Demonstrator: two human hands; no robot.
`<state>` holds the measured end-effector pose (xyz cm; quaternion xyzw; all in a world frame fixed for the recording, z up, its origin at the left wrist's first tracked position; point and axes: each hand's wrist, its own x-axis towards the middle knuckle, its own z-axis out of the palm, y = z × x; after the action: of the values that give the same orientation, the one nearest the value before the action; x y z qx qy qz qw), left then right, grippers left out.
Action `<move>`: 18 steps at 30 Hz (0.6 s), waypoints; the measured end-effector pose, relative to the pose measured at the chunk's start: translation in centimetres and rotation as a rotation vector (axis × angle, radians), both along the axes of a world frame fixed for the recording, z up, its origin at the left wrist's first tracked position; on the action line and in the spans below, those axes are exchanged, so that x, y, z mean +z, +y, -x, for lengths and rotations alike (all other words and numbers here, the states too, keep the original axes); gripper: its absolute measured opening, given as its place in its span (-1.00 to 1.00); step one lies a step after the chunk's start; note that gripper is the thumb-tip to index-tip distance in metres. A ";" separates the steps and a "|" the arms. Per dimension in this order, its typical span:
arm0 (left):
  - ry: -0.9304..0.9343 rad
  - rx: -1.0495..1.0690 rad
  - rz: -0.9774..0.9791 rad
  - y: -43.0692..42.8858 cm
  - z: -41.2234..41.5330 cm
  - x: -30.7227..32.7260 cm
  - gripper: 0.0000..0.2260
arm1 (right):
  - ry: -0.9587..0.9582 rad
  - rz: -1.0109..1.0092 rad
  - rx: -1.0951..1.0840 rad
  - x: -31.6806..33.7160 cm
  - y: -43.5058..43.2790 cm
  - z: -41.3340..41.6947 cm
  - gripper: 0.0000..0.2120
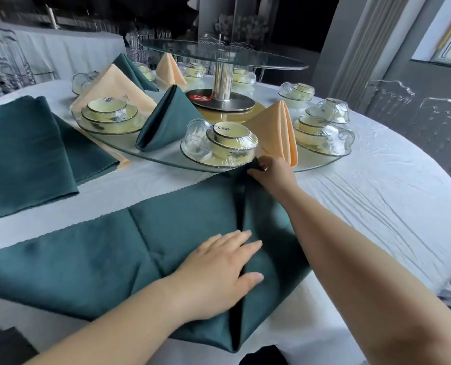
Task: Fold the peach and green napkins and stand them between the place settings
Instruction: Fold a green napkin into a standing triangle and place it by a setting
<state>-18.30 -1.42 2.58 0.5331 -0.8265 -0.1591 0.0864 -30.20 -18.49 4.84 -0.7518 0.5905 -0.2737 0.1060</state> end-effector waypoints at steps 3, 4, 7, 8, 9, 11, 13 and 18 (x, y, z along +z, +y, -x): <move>-0.096 0.008 0.011 -0.1 0.1 -0.8 -0.52 | -0.024 0.028 0.002 -0.1 -0.3 -0.1 -0.75; -0.113 0.013 0.021 -0.2 0.1 -0.9 -0.52 | -0.053 0.027 -0.004 -0.1 -0.3 -0.1 -0.73; -0.143 0.026 0.037 -0.4 0.2 -1.1 -0.53 | -0.123 0.060 -0.053 0.3 0.7 0.2 -0.70; -0.151 0.028 0.039 -0.3 0.1 -1.2 -0.53 | -0.125 0.090 -0.064 0.5 1.6 0.5 -0.72; -0.162 0.027 0.041 -0.3 0.1 -1.3 -0.54 | -0.117 0.120 -0.058 0.7 2.7 0.8 -0.75; -0.182 0.025 0.052 -0.3 0.1 -1.4 -0.53 | -0.057 0.151 -0.013 0.3 5.9 1.9 -0.78; -0.198 0.019 0.061 -0.3 0.1 -1.5 -0.50 | 0.031 0.218 0.096 -1.2 10.0 2.8 -0.79; -0.227 0.009 0.047 -0.3 0.2 -1.6 -0.53 | 0.264 0.073 0.202 -4.2 14.0 5.3 -0.41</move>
<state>-18.50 -1.75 1.03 0.5491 -0.8321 -0.0780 0.0051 -35.49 -4.50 0.68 -0.8401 0.5103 -0.1817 0.0273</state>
